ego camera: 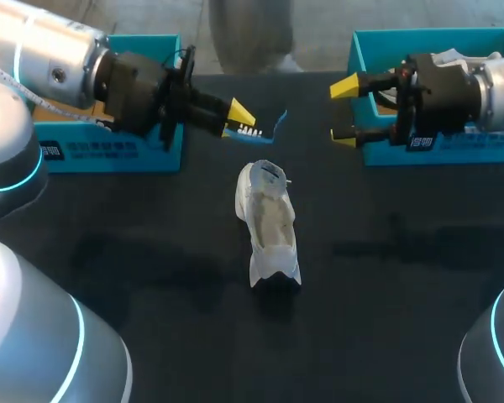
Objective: Take the shoe out of the shoebox, open the shoe tongue, remove and reinsert the insole, then place the shoe into the shoebox
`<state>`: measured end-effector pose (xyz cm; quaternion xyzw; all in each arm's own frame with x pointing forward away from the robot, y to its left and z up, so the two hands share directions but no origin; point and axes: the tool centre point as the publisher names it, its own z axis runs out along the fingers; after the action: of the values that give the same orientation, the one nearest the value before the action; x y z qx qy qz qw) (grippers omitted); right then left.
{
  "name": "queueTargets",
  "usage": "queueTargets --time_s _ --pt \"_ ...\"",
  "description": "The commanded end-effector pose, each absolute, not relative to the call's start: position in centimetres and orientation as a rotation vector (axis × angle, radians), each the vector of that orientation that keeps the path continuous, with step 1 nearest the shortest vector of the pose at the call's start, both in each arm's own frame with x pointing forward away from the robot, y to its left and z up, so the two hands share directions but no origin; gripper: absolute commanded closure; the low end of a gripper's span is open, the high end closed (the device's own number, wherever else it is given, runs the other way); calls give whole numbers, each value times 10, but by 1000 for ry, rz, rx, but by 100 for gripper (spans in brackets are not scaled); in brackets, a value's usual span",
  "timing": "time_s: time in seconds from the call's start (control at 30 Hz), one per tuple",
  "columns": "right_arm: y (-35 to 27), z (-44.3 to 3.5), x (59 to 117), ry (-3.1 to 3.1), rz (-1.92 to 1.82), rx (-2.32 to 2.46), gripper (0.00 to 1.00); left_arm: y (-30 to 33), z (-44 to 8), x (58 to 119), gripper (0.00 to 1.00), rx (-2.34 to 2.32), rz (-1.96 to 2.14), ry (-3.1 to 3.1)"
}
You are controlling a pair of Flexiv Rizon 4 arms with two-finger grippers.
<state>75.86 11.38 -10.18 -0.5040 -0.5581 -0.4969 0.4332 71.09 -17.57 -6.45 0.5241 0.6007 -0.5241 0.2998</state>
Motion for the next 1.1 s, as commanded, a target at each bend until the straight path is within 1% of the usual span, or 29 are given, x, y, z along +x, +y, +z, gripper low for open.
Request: queueTargets --time_s 0.03,0.67,0.9,1.1 --pt "117 -101 759 -1389 -1257 -1246 0 -178 -74 707 100 1305 -1367 1573" --pt "116 -101 759 -1390 -1257 -1249 0 -178 -74 707 100 1305 -1367 1573" --pt "119 -102 763 -1364 -1222 -1283 0 -191 -87 713 100 1367 -1219 1281" --pt "120 -102 766 -1365 -1211 -1270 0 -198 -94 713 100 1375 -1200 1231"
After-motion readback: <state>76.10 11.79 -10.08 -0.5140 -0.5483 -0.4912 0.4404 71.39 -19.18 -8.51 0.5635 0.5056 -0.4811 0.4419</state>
